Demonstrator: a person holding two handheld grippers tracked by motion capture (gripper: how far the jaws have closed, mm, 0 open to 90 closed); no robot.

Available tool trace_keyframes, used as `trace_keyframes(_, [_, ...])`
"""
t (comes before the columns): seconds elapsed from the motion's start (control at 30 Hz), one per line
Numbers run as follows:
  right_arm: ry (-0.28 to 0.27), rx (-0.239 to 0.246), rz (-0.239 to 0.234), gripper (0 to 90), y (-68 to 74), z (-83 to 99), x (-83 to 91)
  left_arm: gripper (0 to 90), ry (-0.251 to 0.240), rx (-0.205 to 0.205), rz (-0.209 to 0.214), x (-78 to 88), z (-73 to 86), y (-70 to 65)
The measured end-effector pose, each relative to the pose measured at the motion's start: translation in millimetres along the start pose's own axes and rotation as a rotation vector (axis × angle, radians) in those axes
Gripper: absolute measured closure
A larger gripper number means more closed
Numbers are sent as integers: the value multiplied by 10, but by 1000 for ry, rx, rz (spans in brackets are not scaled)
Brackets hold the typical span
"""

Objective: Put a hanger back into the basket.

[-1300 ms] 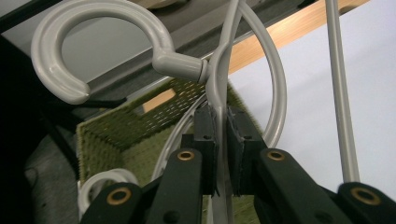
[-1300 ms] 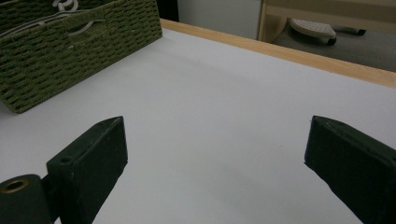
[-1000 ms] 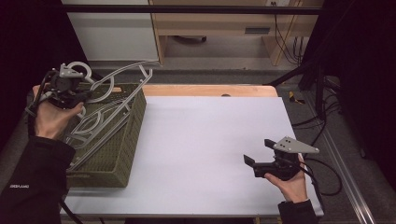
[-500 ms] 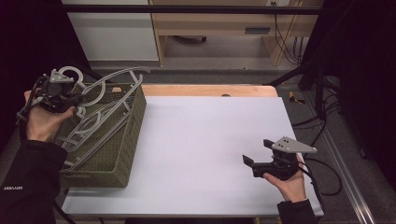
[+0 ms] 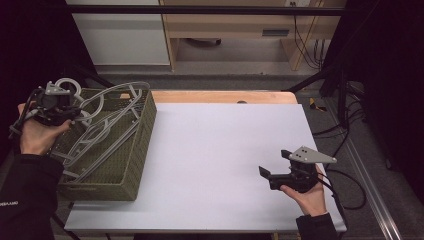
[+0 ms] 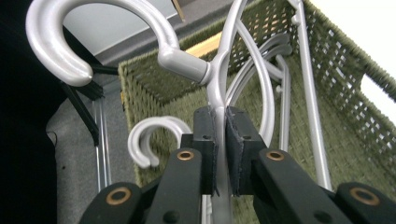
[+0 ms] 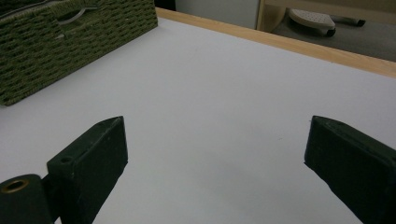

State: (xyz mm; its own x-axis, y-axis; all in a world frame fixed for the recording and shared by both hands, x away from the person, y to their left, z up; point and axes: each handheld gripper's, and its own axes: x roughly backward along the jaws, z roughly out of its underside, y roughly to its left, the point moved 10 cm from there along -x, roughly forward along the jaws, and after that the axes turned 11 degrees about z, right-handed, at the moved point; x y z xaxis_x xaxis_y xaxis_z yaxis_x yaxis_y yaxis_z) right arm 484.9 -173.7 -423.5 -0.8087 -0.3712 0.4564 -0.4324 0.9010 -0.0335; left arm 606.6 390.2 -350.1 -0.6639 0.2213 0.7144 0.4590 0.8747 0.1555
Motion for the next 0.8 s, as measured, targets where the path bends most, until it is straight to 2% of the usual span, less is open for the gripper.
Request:
trace_keyframes(0.3, [4, 0, -1, 66, 10, 7, -14, 830, 9, -14, 14, 36, 111, 49])
trace_keyframes(0.5, [6, -3, -2, 67, 13, 8, -13, 830, 26, -28, 34, -180, 122, -41])
trace_keyframes(0.53, [5, -1, 0, 67, 9, 8, -13, 830, 35, -33, 13, -210, 126, -30])
trace_keyframes(0.57, [5, -1, 0, 67, 10, 9, -13, 830, 37, -28, 12, -225, 138, -12])
trace_keyframes(0.63, [6, -3, -3, 67, 14, 9, -14, 830, 24, -4, 37, -230, 179, 29])
trace_keyframes(0.8, [12, 1, -2, 68, 27, 21, -29, 827, 53, -7, 14, -340, 264, 77])
